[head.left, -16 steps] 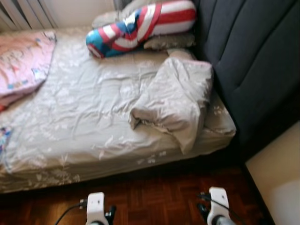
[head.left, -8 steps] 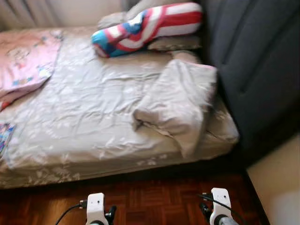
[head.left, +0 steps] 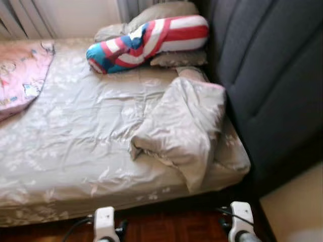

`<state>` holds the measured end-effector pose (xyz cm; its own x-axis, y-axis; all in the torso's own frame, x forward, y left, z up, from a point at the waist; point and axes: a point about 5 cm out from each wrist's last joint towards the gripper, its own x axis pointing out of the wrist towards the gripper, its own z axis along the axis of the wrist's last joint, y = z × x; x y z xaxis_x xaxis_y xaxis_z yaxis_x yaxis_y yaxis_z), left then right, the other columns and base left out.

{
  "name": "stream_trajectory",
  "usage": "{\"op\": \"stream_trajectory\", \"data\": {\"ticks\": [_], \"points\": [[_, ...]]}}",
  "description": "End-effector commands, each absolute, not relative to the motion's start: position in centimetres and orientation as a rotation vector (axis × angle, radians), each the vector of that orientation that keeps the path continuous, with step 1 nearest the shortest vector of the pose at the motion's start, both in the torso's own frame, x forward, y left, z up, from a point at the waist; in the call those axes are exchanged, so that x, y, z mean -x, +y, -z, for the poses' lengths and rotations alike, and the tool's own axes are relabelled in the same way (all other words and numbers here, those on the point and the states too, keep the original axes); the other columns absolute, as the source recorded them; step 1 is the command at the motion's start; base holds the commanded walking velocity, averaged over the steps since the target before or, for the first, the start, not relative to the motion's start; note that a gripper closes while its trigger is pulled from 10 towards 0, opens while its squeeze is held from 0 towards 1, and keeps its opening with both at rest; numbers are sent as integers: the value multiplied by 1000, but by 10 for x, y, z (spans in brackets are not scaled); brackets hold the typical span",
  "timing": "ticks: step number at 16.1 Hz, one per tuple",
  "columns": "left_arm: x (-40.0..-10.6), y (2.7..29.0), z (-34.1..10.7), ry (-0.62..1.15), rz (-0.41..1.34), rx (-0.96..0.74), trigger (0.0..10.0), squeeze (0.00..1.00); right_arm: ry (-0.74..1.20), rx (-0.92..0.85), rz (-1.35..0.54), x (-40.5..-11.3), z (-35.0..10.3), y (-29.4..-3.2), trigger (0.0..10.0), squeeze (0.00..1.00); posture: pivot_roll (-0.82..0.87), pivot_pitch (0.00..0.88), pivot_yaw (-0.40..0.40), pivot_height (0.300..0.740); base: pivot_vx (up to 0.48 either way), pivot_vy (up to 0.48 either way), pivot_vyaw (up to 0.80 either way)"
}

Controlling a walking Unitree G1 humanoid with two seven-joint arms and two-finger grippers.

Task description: Clean up the room

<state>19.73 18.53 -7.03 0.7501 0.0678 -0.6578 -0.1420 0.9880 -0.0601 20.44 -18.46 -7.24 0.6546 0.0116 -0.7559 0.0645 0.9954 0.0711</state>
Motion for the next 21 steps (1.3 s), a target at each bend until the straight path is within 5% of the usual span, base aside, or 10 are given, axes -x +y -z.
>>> {"op": "stream_trajectory", "data": {"ticks": [1, 12, 17, 19, 21], "points": [[-192, 185, 74, 741, -120, 110, 10000, 0, 873, -97, 20, -200, 75, -182, 10000, 0, 22, 137, -32, 740, 315, 0, 0], [-214, 186, 58, 620, -91, 112, 10000, 0, 830, -122, 21, -202, 73, -181, 10000, 0, 5, 153, -25, 740, 139, 0, 309], [-261, 182, 11, 296, 14, 94, 10000, 0, 657, -204, 97, -207, 65, -182, 10000, 0, -9, 150, -10, 740, 0, 0, 0], [-275, 172, -12, 142, 87, 46, 10000, 0, 256, -150, 43, -280, -2, -176, 10000, 0, -30, 141, -5, 740, 0, 0, 0], [-274, 169, -20, 80, 108, 35, 10000, 0, 191, -159, 38, -283, -11, -177, 10000, 0, -36, 139, -2, 740, 0, 0, 0]]}}
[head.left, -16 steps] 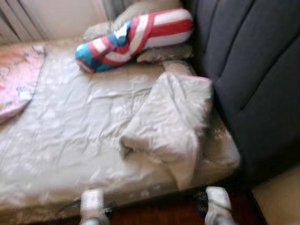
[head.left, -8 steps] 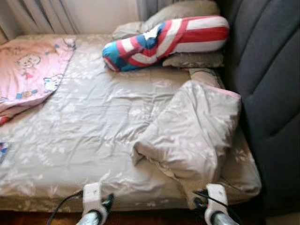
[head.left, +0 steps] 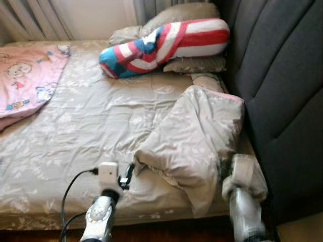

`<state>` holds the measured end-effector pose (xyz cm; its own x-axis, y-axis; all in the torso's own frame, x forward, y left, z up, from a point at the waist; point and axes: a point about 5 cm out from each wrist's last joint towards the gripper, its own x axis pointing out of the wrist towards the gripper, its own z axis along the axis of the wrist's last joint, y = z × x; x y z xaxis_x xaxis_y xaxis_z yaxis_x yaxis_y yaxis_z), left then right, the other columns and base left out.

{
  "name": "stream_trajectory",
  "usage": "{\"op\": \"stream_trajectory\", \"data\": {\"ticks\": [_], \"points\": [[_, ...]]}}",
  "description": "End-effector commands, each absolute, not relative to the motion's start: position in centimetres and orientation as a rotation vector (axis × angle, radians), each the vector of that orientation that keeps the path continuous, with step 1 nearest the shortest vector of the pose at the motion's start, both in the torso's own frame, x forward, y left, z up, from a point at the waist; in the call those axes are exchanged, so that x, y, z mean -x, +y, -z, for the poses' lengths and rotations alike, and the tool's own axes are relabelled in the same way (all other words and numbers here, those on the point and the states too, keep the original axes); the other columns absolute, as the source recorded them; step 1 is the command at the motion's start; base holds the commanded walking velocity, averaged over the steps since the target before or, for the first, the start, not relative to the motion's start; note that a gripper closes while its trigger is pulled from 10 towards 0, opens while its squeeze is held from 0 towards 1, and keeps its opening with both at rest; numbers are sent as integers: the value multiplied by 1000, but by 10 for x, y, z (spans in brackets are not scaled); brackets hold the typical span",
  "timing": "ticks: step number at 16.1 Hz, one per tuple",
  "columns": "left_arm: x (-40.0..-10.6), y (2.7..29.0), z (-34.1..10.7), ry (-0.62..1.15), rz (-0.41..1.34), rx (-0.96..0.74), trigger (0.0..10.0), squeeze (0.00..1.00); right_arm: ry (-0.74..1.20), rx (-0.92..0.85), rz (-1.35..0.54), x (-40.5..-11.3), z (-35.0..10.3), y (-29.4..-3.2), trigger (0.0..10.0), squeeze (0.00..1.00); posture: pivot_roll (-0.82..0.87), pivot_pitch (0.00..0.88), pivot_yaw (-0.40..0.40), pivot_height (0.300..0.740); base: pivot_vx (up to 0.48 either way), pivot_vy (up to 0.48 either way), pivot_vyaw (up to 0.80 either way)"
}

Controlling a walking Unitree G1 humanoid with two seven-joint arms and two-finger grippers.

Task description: Clean up the room

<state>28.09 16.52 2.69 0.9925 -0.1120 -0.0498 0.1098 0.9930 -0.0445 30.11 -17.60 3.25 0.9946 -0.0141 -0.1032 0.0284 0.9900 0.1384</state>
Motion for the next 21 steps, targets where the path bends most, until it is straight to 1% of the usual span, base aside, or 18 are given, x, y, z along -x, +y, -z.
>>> {"op": "stream_trajectory", "data": {"ticks": [1, 4, 6, 10, 13, 16, 18, 21], "points": [[-270, 167, -23, 45, 120, 28, 10000, 0, 147, -167, 37, -283, -15, -177, 10000, 0, -44, 135, 0, 740, 0, 0, 0], [-257, 170, -28, 0, 126, 12, 10000, 0, 123, -172, 39, -271, -12, -175, 10000, 0, -51, 117, -2, 740, 0, 0, 0], [-255, 177, -37, -29, 94, 2, 10000, 0, 114, -182, 72, -261, -10, -179, 10000, 0, -41, 108, -8, 740, 0, 0, 0], [-260, 179, -40, -28, 104, -7, 10000, 0, 116, -176, 76, -265, -13, -178, 10000, 0, -45, 92, -7, 740, 0, 0, 0], [-262, 177, -46, -34, 110, -4, 10000, 0, 140, -138, 69, -269, -15, -176, 10000, 0, -37, 78, -12, 740, 0, 0, 0], [-262, 176, -46, -35, 111, -2, 10000, 0, 147, -137, 65, -269, -14, -176, 10000, 0, -39, 74, -10, 705, 0, 0, 0], [-263, 175, -47, -36, 114, 0, 10000, 0, 127, -149, 65, -269, -16, -176, 10000, 0, -40, 73, -10, 700, 0, 0, 0], [-268, 173, -51, -39, 116, 12, 10000, 0, 113, -155, 69, -270, -19, -175, 10000, 0, -44, 104, -14, 700, 0, 0, 0]]}}
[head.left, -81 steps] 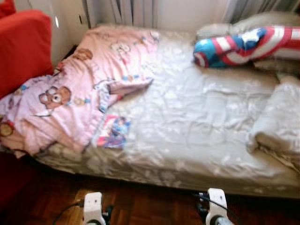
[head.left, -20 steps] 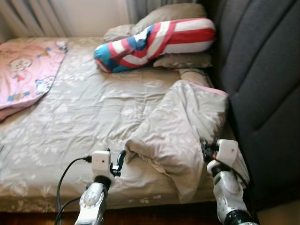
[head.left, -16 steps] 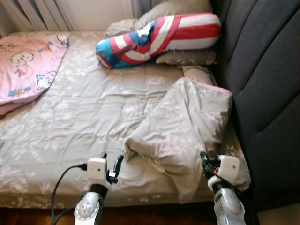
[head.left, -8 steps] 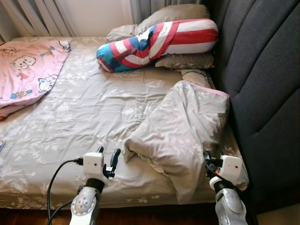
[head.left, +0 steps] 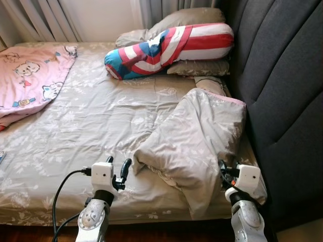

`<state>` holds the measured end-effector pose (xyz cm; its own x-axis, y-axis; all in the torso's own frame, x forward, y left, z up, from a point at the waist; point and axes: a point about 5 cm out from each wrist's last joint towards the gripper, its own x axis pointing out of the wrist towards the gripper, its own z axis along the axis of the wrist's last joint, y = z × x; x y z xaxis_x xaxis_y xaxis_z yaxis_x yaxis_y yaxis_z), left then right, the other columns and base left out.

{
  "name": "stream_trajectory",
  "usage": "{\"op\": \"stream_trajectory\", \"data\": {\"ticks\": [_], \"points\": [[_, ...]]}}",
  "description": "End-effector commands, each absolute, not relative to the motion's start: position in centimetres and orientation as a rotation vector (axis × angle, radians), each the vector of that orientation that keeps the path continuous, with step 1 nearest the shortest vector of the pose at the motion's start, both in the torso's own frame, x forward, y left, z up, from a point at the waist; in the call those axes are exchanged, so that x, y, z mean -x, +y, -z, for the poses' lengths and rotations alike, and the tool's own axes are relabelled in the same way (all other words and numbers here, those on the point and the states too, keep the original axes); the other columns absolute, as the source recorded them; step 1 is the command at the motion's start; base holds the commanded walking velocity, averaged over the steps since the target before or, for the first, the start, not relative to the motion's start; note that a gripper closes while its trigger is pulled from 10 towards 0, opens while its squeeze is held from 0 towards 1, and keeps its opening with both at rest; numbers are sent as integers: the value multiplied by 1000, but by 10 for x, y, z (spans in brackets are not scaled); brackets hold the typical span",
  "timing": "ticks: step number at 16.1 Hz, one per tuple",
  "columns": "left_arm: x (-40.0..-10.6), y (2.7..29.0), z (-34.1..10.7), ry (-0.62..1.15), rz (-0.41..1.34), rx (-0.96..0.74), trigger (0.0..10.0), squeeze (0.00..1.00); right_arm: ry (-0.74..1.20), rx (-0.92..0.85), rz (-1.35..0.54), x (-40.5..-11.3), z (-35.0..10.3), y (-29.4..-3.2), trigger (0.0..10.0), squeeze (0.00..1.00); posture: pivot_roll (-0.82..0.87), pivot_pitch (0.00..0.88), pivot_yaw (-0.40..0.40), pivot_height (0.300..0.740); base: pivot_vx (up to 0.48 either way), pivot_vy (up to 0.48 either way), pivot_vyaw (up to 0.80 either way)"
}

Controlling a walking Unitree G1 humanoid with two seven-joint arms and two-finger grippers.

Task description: Clean up the room

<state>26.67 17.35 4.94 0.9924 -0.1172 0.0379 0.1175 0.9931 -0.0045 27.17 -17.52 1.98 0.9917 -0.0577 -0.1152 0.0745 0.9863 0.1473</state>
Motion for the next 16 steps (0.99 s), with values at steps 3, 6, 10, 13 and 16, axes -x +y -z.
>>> {"op": "stream_trajectory", "data": {"ticks": [3, 6, 10, 13, 16], "points": [[-270, 173, -54, -46, 114, 15, 10000, 0, 119, -144, 63, -272, -21, -174, 10000, 0, -44, 127, -18, 700, 0, 0, 0], [-270, 173, -55, -47, 111, 19, 10000, 0, 157, -140, 53, -273, -18, -170, 10000, 0, -44, 138, -18, 695, 0, 0, 0], [-270, 173, -56, -48, 102, 30, 10000, 0, 147, -152, 48, -271, -17, -167, 10000, 0, -38, 148, -18, 677, 0, 0, 0], [-270, 173, -57, -47, 104, 27, 10000, 0, 148, -157, 43, -271, -18, -164, 10000, 0, -38, 152, -16, 677, 0, 0, 0], [-271, 173, -59, -48, 107, 26, 10000, 0, 147, -159, 43, -272, -19, -164, 10000, 0, -38, 155, -16, 677, 0, 0, 0]]}}
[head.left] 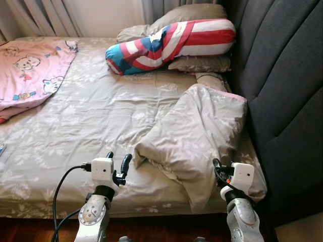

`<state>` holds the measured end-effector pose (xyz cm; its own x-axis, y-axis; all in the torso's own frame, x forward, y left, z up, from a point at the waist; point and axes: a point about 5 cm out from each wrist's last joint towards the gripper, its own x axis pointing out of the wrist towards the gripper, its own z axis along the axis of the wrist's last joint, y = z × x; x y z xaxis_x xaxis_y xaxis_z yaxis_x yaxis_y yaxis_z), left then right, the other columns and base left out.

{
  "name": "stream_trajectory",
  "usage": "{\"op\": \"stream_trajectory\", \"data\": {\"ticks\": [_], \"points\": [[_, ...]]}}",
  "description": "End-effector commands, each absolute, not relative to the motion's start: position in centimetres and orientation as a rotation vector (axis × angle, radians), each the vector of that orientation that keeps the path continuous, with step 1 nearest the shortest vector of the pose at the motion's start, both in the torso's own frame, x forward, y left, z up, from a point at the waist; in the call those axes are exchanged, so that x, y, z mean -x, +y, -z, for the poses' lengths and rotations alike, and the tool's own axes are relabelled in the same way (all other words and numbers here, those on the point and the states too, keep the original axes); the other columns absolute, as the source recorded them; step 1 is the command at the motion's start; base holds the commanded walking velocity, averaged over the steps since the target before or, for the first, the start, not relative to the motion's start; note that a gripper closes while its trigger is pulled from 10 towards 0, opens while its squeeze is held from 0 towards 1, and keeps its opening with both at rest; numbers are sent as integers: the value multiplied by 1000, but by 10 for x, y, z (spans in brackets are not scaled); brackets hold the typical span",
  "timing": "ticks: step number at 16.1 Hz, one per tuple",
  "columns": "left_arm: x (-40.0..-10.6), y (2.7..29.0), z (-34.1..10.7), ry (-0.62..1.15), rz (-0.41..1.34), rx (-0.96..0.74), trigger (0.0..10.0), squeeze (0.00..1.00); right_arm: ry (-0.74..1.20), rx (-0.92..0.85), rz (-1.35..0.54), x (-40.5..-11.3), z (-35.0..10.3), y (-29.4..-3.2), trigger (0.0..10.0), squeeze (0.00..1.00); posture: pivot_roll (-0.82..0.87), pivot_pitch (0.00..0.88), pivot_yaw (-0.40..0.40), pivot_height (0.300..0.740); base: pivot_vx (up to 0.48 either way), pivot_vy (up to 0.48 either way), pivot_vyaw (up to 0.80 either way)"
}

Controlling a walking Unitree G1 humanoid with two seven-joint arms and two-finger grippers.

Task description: Clean up the room

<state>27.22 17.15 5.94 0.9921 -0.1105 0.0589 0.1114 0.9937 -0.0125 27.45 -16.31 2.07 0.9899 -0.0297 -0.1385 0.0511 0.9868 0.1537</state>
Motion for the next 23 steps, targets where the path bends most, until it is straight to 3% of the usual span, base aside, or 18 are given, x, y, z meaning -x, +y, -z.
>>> {"op": "stream_trajectory", "data": {"ticks": [1, 6, 23], "points": [[-271, 172, -59, -45, 113, 32, 10000, 0, 148, -172, 46, -272, -19, -164, 10000, 0, -37, 156, -15, 677, 0, 0, 0], [-271, 170, -60, -46, 114, 31, 10000, 0, 151, -170, 14, -275, -21, -158, 10000, 0, -36, 157, -15, 652, 0, 0, 0], [-275, 174, -62, -34, 88, 25, 10000, 0, 143, -180, -44, -280, -24, -150, 10000, 0, -29, 149, -17, 652, 0, 0, 0]]}}
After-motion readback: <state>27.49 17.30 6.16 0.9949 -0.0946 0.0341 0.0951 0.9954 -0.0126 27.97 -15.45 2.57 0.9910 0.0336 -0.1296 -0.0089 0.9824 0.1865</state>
